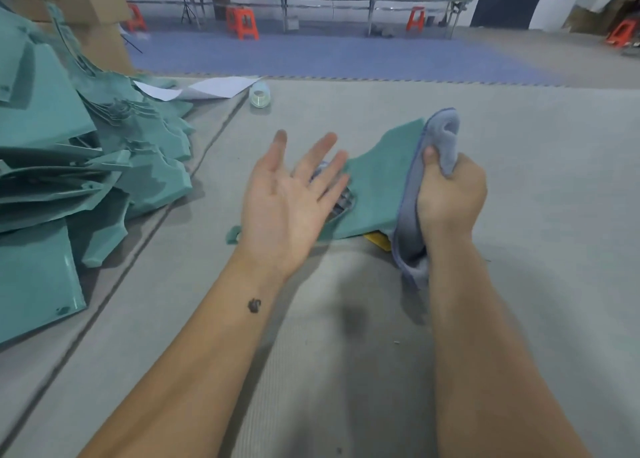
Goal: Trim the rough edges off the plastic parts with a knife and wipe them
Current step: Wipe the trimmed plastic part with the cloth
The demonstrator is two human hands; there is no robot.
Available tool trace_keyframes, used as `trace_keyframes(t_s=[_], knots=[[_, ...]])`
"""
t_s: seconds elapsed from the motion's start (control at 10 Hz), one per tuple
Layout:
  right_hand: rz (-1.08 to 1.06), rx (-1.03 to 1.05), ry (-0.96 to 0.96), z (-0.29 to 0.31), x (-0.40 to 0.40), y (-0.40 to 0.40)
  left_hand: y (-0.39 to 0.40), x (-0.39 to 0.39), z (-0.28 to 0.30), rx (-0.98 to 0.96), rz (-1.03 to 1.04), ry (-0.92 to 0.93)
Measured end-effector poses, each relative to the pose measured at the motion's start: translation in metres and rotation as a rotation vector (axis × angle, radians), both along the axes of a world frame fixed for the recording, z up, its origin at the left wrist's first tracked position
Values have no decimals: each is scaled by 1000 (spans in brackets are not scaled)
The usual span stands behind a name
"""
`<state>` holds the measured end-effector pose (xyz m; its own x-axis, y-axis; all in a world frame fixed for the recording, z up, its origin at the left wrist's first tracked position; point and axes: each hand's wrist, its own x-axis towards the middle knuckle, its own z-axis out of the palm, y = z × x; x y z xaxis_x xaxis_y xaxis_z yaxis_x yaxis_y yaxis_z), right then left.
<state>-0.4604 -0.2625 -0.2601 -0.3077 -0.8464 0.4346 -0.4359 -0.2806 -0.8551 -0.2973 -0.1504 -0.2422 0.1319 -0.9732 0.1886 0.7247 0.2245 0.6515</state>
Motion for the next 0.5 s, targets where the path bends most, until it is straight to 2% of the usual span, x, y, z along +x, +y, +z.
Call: trace_keyframes(t_s=[0.1,0.2,0.3,0.4,0.5], knots=[[197,-60,-33,3,1,1,0,10,-6,205,557,-1301],[345,-59,-144,6,-3,4,3,28,-13,452,439,-1906],[401,-73,-413,8,1,9,1,35,-15,424,116,-1910],[367,-27,-655,10,17,17,-1,33,-19,353,18,-1938],[322,73,-632,10,32,24,-3,33,-28,307,142,-1818]])
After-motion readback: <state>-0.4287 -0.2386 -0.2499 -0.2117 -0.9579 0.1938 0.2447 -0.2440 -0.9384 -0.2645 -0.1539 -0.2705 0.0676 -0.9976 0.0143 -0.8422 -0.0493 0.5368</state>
